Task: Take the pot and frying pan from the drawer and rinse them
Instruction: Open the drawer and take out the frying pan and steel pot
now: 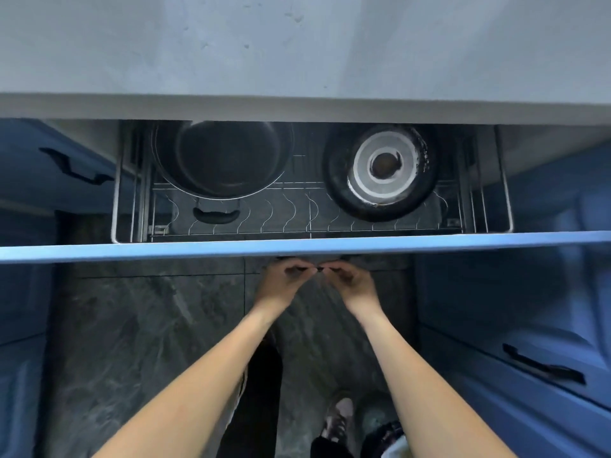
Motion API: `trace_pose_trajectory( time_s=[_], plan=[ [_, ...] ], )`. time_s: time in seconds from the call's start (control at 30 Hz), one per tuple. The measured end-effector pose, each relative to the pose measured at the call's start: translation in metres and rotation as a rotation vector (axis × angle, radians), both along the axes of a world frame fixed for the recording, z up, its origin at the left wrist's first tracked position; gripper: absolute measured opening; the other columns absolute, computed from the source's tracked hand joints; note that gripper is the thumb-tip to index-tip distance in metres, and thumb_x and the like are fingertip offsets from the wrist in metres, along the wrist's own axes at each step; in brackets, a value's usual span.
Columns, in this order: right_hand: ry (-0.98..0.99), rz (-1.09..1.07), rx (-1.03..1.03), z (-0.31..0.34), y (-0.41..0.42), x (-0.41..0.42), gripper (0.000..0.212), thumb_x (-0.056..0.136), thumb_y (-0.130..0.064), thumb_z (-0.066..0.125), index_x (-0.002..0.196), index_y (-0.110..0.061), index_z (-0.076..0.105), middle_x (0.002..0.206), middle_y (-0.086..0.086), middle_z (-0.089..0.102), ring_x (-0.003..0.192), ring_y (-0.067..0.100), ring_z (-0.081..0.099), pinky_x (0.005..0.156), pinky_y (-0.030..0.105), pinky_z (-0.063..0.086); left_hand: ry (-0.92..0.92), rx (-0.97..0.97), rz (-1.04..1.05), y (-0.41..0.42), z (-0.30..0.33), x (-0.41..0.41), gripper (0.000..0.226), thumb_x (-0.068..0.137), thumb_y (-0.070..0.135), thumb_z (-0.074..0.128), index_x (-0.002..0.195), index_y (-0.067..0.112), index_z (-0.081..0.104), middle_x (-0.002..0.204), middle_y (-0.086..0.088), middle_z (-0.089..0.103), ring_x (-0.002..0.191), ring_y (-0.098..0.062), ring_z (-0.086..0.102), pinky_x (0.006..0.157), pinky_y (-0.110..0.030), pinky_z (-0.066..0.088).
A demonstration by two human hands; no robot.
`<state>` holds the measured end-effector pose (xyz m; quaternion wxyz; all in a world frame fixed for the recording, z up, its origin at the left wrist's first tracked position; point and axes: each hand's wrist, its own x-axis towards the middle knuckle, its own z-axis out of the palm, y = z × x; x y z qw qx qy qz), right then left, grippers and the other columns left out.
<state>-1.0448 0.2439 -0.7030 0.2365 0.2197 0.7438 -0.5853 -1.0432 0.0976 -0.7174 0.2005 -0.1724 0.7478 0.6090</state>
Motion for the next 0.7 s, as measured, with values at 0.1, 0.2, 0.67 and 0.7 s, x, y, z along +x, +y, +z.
trace_pose_trajectory(
  time_s=[0.1, 0.2, 0.67, 0.7],
  plan=[
    [-0.014, 0.037, 0.005, 0.0, 0.005, 0.014, 0.012, 0.087, -0.001, 0.06, 0.092, -0.007, 0.07, 0.072, -0.003, 0.067, 0.056, -0.004, 0.058, 0.063, 0.011, 0.047, 0.001, -0.032, -0.01, 0.004, 0.003, 0.015, 0.012, 0.08, -0.001, 0.069, 0.08, 0.011, 0.07, 0.06, 0.031, 0.065, 0.062, 0.015, 0.058, 0.068, -0.005, 0.043],
    [-0.077, 0.052, -0.023, -0.001, 0.012, 0.027, 0.014, 0.087, 0.002, 0.06, 0.099, 0.001, 0.068, 0.054, -0.014, 0.066, 0.044, -0.006, 0.055, 0.052, 0.007, 0.045, -0.006, -0.085, -0.009, 0.006, 0.0, 0.035, 0.024, 0.079, 0.006, 0.072, 0.071, 0.028, 0.068, 0.059, 0.029, 0.066, 0.06, 0.013, 0.057, 0.07, -0.013, 0.044],
    [-0.14, 0.197, -0.036, -0.001, 0.029, 0.114, 0.018, 0.088, -0.003, 0.06, 0.105, 0.002, 0.066, 0.065, 0.002, 0.065, 0.043, -0.003, 0.059, 0.052, 0.012, 0.052, -0.061, -0.032, 0.195, 0.032, 0.008, 0.143, 0.021, 0.08, 0.0, 0.07, 0.1, -0.005, 0.07, 0.093, -0.005, 0.066, 0.055, 0.018, 0.057, 0.062, 0.001, 0.041],
    [-0.131, 0.194, -0.03, -0.002, 0.029, 0.119, 0.018, 0.088, -0.002, 0.06, 0.104, 0.002, 0.066, 0.058, -0.002, 0.065, 0.043, -0.003, 0.059, 0.051, 0.012, 0.052, -0.061, -0.033, 0.202, 0.032, 0.008, 0.148, 0.021, 0.08, 0.001, 0.07, 0.1, -0.004, 0.07, 0.092, -0.005, 0.067, 0.055, 0.017, 0.057, 0.063, 0.0, 0.041]
  ],
)
